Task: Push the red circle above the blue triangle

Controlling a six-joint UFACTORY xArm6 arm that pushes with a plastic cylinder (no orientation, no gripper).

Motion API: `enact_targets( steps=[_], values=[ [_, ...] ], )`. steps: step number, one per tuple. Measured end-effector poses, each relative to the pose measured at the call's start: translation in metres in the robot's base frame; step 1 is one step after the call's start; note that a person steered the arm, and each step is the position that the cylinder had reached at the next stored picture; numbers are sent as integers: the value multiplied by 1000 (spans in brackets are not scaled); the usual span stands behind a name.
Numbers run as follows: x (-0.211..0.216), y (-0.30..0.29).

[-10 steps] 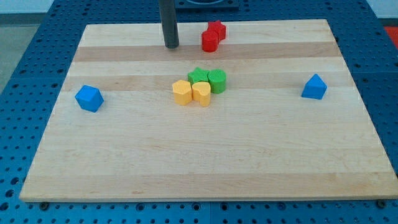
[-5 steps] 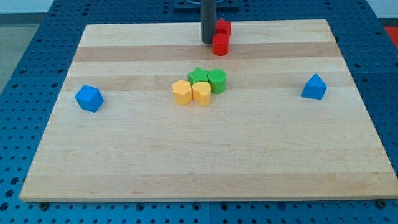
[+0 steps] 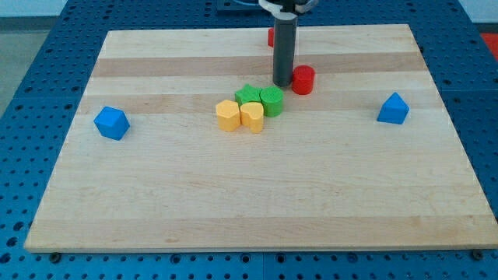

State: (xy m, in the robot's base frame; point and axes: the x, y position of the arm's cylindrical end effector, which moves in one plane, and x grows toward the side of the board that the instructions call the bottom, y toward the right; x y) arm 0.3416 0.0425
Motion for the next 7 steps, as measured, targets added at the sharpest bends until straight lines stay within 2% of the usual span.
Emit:
enact_targets(
  steps=[7],
  values=[
    [9, 144]
  ],
)
